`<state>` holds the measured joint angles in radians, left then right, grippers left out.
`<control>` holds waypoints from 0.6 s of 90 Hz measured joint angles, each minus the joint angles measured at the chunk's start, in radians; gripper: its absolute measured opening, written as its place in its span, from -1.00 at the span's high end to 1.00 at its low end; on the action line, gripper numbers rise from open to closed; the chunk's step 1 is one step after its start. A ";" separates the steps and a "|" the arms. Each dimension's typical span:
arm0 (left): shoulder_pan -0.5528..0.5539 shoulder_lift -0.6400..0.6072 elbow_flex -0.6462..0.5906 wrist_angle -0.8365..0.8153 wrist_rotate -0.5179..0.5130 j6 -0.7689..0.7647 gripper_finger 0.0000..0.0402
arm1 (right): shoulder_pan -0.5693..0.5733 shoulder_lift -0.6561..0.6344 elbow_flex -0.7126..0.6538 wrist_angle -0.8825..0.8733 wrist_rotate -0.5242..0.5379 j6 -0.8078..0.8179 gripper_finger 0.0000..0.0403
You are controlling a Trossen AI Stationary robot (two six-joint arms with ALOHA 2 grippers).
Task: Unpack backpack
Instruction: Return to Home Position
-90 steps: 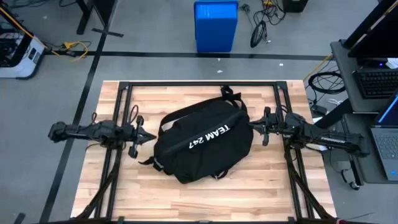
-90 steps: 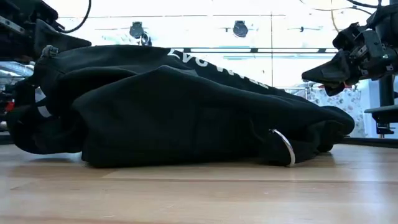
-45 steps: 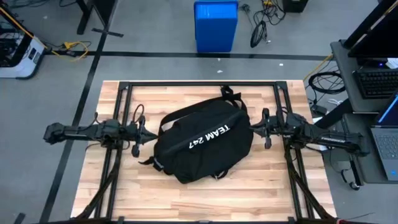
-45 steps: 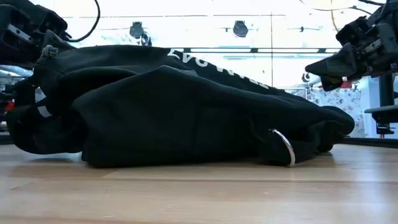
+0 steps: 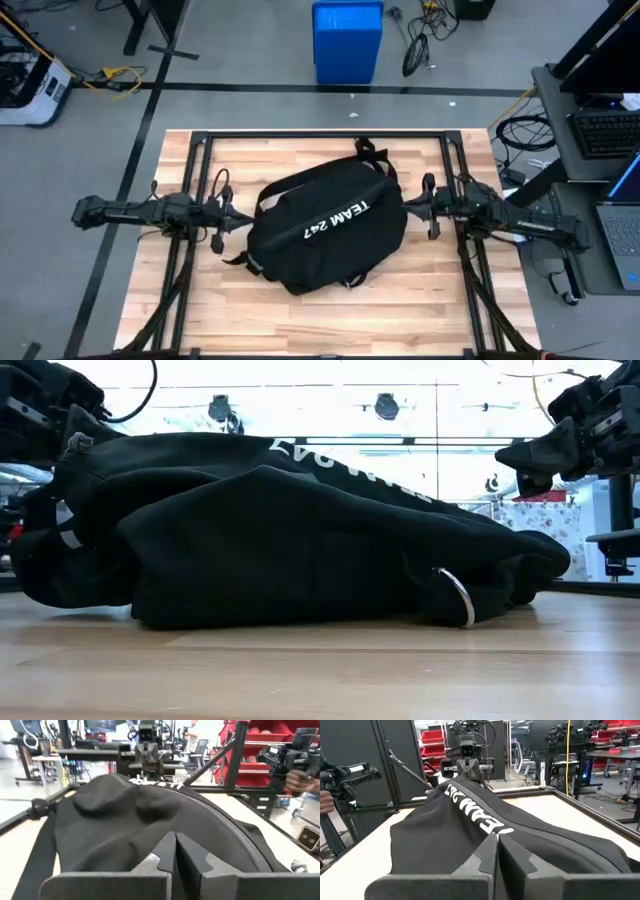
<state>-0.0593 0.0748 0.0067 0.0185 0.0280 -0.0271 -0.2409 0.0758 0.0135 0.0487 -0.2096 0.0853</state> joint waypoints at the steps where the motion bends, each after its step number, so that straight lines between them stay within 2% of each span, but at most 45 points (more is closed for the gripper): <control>1: 0.000 -0.003 0.000 0.000 0.000 0.000 1.00 | 0.000 0.000 0.000 -0.002 0.000 0.000 1.00; 22: 0.000 -0.074 0.000 -0.002 0.026 -0.014 1.00 | -0.003 0.000 0.000 -0.003 0.009 0.000 1.00; 54: 0.000 -0.075 0.000 -0.006 0.026 0.008 1.00 | -0.004 0.000 0.000 -0.007 0.028 0.001 1.00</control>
<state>-0.0593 -0.0002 0.0071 0.0124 0.0543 -0.0193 -0.2451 0.0757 0.0135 0.0418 -0.1814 0.0862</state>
